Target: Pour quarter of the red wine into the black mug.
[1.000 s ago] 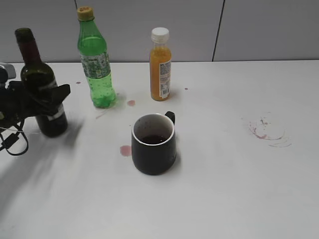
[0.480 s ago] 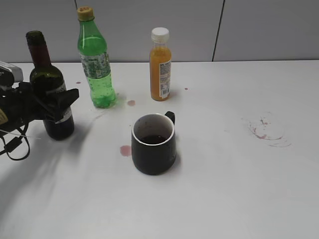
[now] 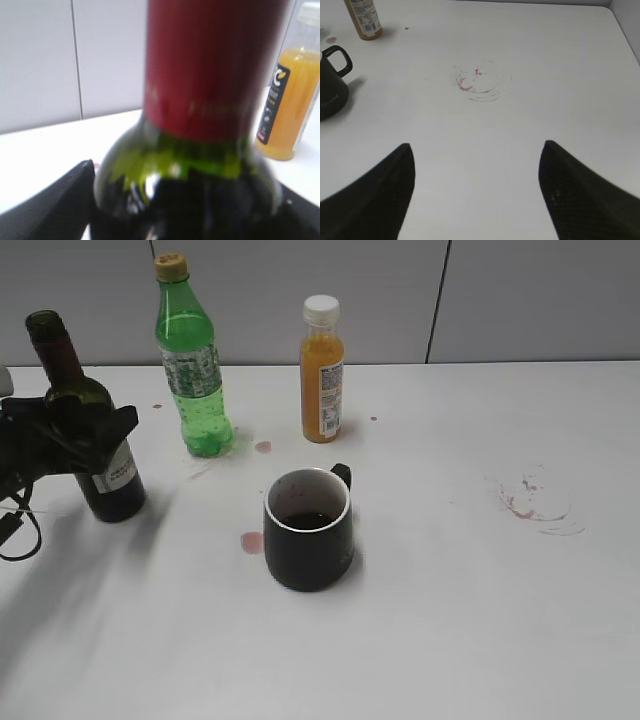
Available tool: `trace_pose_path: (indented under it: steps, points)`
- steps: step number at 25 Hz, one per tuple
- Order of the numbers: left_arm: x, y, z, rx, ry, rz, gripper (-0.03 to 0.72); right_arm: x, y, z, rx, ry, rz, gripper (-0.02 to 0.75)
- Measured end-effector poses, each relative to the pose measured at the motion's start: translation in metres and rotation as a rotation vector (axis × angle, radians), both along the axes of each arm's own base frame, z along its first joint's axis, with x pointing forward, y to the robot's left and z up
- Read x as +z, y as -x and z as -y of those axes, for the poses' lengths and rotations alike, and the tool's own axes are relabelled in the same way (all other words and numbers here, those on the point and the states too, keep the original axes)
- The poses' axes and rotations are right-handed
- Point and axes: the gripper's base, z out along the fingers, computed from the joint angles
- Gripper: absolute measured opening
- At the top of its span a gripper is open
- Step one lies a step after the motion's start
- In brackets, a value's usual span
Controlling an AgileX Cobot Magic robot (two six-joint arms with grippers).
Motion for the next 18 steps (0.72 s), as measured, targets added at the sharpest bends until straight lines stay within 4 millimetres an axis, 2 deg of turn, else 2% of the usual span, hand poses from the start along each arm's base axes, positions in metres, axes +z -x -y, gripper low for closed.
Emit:
trace_pose_path:
  steps: [5, 13, 18]
  points:
    - [0.030, 0.002, 0.001, -0.010, -0.006, 0.096, 0.662, 0.000, 0.000, 0.000, 0.000, 0.000, 0.000, 0.585]
    - [0.105, 0.021, 0.002, -0.015, -0.038, 0.313, 0.657, 0.000, 0.000, 0.000, 0.000, 0.000, 0.000, 0.585]
    - [0.141, 0.041, -0.002, 0.039, -0.098, 0.282, 0.650, 0.000, 0.000, 0.000, 0.000, 0.000, 0.000, 0.585]
